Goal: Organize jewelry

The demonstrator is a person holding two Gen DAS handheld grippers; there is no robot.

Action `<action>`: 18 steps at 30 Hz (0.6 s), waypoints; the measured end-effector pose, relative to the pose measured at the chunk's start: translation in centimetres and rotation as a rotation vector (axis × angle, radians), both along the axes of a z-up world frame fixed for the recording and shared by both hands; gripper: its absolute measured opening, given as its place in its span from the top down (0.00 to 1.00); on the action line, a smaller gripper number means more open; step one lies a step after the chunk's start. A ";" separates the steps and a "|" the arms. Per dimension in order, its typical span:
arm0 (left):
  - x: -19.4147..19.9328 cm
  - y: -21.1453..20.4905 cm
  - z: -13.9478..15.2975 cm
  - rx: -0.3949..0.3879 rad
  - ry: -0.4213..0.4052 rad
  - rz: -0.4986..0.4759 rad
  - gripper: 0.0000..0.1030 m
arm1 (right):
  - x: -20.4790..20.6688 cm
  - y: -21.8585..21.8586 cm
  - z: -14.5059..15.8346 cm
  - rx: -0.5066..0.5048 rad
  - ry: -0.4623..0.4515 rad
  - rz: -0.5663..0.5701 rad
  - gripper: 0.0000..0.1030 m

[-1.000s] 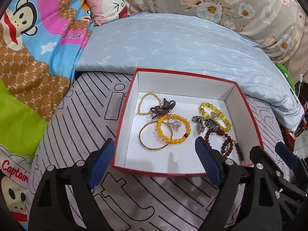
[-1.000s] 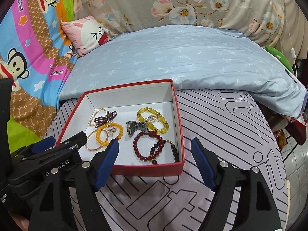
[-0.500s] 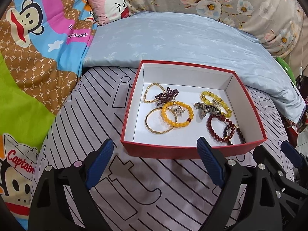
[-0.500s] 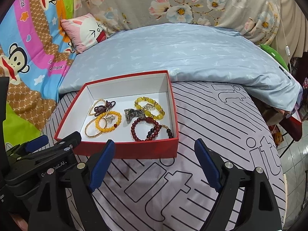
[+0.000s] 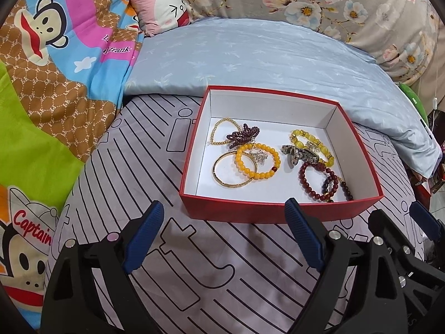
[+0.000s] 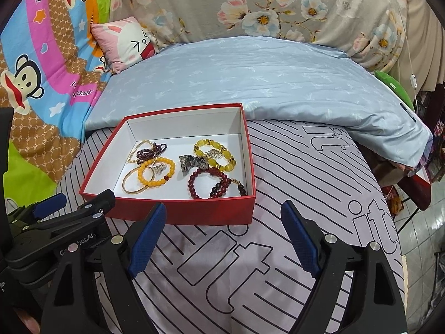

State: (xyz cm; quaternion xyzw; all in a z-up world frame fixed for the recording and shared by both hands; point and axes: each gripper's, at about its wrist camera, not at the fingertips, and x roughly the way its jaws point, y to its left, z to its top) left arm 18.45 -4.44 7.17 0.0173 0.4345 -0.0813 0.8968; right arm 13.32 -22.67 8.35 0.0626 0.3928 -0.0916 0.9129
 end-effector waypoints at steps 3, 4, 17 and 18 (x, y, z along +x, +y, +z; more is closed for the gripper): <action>0.0 0.0 0.1 0.002 -0.002 0.000 0.18 | 0.0 0.0 0.0 0.000 0.001 0.000 0.21; 0.0 0.0 0.1 0.002 -0.001 0.000 0.18 | 0.0 0.0 0.0 -0.001 0.001 0.000 0.21; -0.2 0.0 0.2 0.004 0.000 0.003 0.18 | -0.1 0.0 0.1 0.001 0.001 -0.001 0.21; -0.3 0.0 0.2 0.004 0.001 0.002 0.18 | -0.1 0.0 0.1 0.001 0.001 -0.001 0.21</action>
